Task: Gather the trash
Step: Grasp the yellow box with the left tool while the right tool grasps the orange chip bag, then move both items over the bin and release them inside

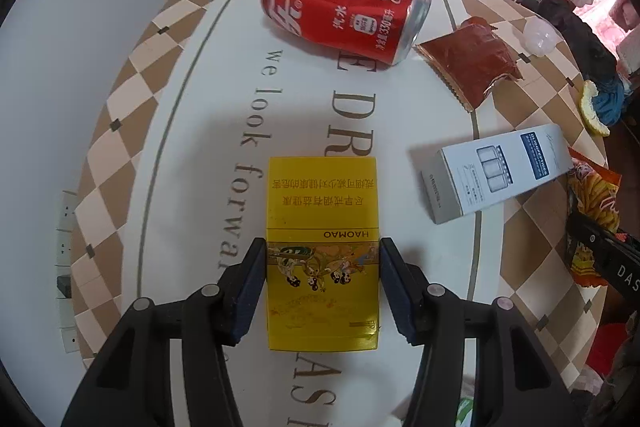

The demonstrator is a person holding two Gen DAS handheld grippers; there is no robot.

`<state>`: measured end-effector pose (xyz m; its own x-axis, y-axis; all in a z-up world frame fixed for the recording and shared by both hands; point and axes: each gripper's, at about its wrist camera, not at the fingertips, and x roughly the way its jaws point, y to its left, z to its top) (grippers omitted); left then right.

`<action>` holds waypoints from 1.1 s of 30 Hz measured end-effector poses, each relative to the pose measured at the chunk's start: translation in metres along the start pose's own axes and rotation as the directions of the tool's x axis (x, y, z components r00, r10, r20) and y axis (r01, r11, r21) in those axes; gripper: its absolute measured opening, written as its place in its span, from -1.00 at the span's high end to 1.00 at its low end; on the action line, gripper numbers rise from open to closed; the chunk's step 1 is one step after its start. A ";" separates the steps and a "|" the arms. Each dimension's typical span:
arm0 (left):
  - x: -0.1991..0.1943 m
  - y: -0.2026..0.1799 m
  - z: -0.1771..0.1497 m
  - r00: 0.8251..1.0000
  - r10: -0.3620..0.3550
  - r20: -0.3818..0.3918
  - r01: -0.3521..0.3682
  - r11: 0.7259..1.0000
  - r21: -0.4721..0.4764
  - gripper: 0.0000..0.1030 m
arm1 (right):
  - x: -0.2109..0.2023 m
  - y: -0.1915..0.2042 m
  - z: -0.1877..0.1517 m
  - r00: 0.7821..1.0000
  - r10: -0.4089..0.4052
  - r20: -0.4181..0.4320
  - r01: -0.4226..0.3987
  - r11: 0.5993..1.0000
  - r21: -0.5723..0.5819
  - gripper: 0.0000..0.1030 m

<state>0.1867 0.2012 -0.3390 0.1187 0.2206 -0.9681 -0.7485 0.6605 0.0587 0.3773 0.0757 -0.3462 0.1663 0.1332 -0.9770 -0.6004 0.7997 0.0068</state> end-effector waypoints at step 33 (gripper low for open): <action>-0.223 -0.144 -0.047 0.890 -0.230 0.393 0.141 0.960 0.243 -0.01 | -0.198 -0.167 -0.113 0.904 0.189 0.384 -0.276 0.943 0.186 0.01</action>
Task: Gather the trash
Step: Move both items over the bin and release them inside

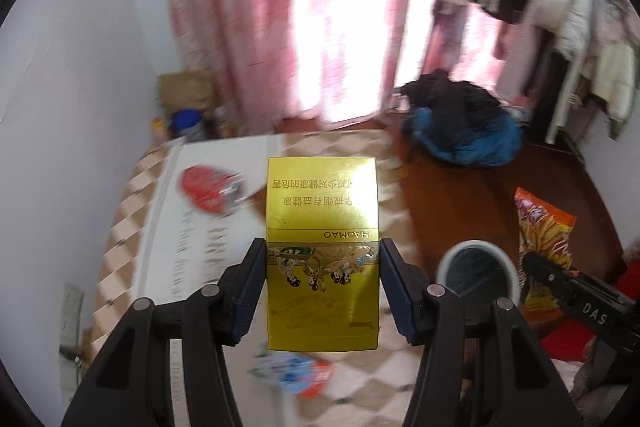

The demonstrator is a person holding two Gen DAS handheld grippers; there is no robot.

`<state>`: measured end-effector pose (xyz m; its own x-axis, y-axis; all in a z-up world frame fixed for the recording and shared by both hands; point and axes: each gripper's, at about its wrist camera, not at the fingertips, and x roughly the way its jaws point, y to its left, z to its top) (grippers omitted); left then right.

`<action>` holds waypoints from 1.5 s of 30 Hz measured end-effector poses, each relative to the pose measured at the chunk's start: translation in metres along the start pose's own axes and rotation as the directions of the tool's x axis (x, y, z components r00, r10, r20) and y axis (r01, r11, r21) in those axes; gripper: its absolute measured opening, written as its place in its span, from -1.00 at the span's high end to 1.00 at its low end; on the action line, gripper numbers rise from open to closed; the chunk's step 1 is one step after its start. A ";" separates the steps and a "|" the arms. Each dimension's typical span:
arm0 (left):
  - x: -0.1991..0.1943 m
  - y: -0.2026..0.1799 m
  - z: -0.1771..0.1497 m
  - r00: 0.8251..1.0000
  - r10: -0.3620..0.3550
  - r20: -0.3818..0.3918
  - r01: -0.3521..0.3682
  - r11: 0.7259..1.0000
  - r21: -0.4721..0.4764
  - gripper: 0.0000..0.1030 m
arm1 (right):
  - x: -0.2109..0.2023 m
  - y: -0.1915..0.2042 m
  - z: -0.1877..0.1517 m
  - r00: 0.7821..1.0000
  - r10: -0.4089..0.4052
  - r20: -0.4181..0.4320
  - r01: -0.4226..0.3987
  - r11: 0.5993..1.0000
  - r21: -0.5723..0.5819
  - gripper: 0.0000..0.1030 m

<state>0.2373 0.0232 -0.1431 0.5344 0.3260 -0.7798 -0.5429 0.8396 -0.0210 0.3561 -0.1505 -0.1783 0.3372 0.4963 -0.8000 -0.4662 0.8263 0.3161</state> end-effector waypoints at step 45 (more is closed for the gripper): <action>0.274 -0.242 -0.052 0.846 -0.025 -0.533 0.149 0.970 0.191 -1.00 | 0.197 -0.333 -0.035 0.881 -0.202 -0.427 0.327 0.913 0.243 -1.00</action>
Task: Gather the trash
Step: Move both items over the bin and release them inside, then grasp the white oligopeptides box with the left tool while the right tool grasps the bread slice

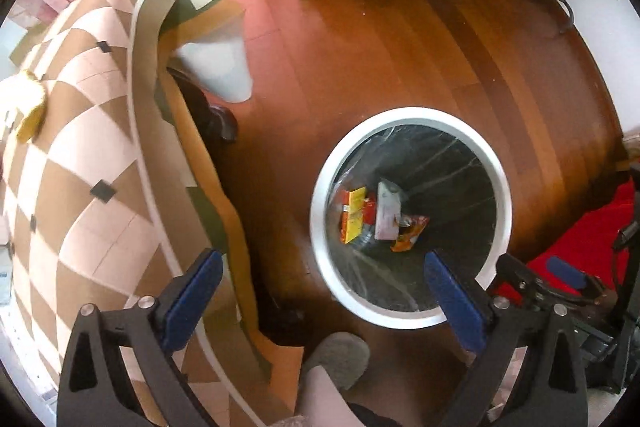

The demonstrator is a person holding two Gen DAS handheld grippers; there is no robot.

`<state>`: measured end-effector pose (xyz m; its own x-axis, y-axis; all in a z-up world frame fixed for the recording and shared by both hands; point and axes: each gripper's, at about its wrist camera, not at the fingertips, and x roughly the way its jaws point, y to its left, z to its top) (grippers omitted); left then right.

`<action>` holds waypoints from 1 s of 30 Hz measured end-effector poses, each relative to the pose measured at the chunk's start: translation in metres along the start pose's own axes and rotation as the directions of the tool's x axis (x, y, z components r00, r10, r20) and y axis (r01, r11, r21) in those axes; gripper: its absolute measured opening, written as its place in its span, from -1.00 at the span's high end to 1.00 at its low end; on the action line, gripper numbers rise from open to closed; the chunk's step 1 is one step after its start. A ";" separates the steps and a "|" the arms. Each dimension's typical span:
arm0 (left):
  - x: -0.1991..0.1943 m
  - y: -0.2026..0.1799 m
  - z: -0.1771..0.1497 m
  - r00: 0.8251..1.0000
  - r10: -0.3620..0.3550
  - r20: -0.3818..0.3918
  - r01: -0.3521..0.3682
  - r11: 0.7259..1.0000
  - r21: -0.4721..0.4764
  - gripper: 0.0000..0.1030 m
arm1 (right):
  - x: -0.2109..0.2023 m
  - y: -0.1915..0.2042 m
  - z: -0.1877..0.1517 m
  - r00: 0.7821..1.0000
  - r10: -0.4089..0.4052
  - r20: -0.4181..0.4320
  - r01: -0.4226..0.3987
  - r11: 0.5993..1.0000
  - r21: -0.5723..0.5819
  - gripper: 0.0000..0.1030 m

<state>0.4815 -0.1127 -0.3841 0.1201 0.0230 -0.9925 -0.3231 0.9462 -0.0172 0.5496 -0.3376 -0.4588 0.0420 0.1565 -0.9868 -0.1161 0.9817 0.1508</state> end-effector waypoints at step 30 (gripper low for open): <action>-0.173 0.034 -0.056 0.955 -0.061 0.290 0.073 0.997 -0.030 -1.00 | -0.199 0.039 -0.062 0.965 0.006 0.262 -0.005 1.000 -0.003 -1.00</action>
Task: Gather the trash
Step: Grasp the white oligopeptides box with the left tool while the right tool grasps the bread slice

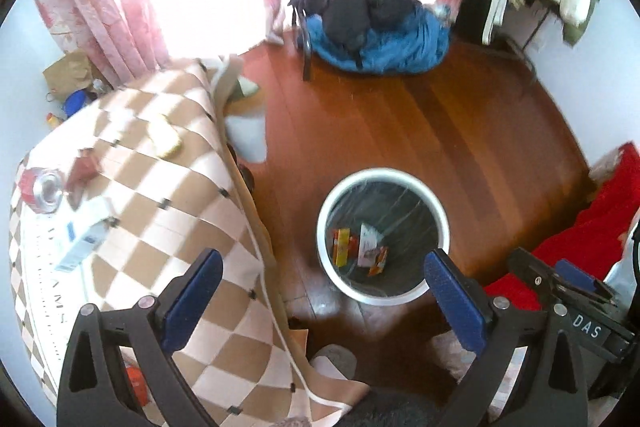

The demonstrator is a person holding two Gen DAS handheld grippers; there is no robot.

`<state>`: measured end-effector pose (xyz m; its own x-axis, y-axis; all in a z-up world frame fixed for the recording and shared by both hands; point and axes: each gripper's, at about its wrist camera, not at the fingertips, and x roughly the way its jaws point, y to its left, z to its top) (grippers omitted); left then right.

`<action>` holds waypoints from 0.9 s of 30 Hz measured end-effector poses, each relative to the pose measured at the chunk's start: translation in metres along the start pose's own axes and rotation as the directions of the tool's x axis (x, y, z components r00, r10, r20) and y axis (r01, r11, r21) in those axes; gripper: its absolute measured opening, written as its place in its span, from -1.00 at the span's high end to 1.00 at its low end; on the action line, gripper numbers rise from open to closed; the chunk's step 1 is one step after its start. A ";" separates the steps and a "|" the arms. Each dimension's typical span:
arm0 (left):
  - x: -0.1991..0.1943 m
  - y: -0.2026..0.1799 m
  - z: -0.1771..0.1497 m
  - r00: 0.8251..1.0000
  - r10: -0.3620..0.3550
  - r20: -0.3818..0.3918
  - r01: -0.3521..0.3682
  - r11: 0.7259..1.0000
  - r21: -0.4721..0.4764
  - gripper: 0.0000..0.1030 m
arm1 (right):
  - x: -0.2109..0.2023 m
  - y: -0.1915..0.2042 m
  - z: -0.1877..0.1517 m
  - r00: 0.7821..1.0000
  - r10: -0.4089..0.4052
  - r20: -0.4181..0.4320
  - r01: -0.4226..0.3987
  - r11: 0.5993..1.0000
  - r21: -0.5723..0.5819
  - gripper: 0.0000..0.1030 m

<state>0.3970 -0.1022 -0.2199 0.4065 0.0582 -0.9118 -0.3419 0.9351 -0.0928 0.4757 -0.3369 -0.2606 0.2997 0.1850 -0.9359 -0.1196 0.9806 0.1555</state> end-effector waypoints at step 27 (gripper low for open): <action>0.077 0.270 -0.034 0.954 0.262 -0.144 -0.228 0.950 0.216 -0.85 | 0.094 0.337 -0.033 0.969 0.133 -0.210 -0.202 0.912 -0.356 -0.56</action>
<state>0.3074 0.1432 -0.3283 0.1766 0.2497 -0.9521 -0.2343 0.9501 0.2058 0.4319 0.0088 -0.3066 0.0754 0.2956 -0.9523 -0.5068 0.8339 0.2187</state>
